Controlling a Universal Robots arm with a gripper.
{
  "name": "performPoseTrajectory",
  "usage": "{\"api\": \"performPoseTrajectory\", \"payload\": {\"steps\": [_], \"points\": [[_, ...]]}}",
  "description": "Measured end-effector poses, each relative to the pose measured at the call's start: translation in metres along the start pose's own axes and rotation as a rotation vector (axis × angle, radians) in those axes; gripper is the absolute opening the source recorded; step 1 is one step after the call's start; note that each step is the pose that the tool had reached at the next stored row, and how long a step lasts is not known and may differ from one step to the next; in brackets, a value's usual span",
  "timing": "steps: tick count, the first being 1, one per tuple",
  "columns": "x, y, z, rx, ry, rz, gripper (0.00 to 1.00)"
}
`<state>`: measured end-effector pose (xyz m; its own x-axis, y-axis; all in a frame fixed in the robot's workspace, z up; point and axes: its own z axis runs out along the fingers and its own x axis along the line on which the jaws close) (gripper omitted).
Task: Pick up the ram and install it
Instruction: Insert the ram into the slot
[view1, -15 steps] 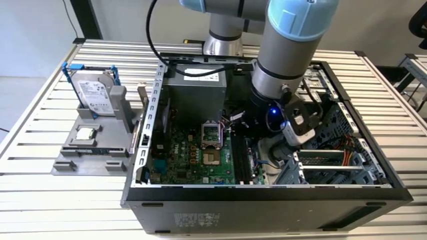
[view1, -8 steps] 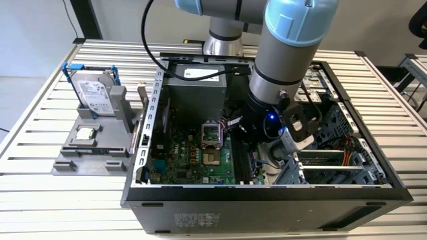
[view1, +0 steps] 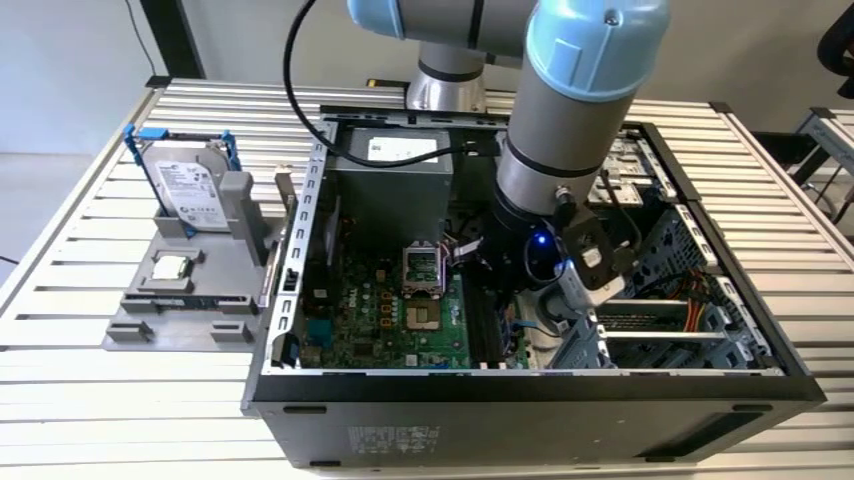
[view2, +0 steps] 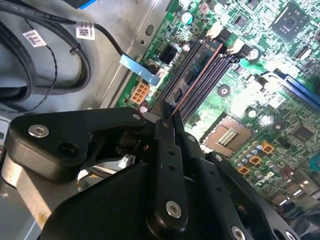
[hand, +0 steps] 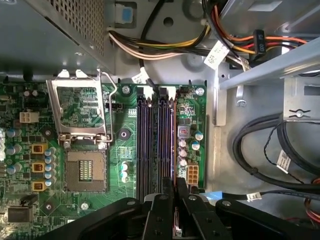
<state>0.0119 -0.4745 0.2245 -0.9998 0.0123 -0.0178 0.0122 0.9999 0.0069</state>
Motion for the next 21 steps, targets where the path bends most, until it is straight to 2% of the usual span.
{"api": "performPoseTrajectory", "payload": {"steps": [3,9,14,21], "points": [[0.0001,0.0004,0.0031,0.0029,0.0,0.003,0.0],[0.0001,0.0034,0.0051,0.0062,-0.0002,0.014,0.0],[0.0002,0.0034,0.0073,0.0115,-0.0002,0.017,0.0],[0.0002,0.0046,0.0087,0.0117,-0.0003,0.025,0.0]]}}
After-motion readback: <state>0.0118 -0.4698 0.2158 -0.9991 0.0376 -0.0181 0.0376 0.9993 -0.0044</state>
